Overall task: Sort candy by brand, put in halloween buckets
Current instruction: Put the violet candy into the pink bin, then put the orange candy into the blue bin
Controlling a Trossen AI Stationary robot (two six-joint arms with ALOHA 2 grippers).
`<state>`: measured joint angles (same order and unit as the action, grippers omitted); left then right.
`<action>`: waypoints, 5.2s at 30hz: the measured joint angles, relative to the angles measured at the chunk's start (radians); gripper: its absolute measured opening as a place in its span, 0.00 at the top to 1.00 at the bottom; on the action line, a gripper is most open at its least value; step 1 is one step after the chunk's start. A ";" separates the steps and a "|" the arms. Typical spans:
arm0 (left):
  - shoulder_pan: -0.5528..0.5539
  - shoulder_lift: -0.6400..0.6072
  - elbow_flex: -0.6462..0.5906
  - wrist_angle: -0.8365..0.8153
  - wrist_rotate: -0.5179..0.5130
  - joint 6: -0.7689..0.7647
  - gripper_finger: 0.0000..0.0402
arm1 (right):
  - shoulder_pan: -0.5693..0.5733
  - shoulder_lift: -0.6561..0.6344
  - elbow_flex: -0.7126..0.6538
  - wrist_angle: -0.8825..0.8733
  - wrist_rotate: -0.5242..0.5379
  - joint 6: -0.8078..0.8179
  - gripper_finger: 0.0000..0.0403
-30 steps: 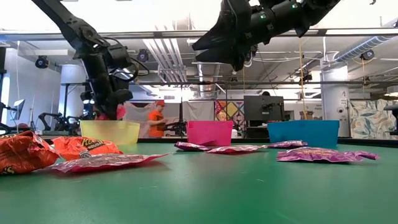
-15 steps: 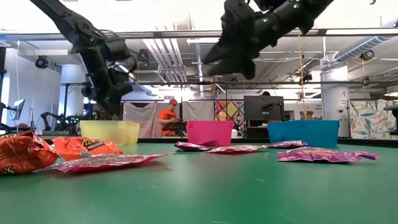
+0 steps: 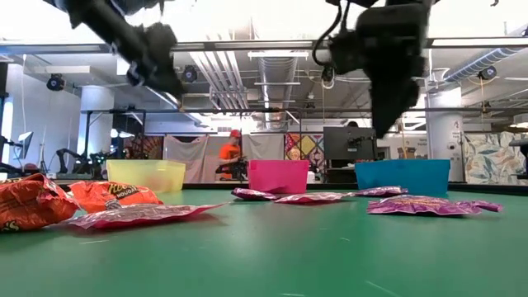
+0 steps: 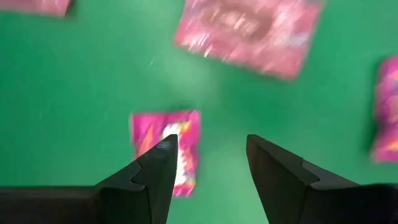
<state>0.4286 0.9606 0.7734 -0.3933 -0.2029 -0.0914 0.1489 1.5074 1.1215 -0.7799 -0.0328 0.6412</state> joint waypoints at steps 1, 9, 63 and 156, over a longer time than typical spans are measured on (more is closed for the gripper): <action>-0.041 -0.013 0.000 0.015 -0.005 0.000 0.62 | 0.016 0.001 -0.012 0.003 -0.008 0.003 0.54; -0.335 -0.057 -0.002 0.155 -0.052 0.037 0.62 | 0.119 0.001 -0.134 0.081 0.015 0.028 0.54; -0.447 0.080 -0.002 0.254 -0.086 0.056 0.62 | 0.076 -0.044 -0.198 0.383 0.087 -0.107 0.98; -0.635 0.080 0.005 -0.001 -0.061 -0.342 0.61 | 0.194 -0.138 -0.132 -0.394 -0.091 0.520 0.71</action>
<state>-0.2066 1.0405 0.7780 -0.3947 -0.2643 -0.4332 0.3433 1.3689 0.9895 -1.1738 -0.1242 1.1614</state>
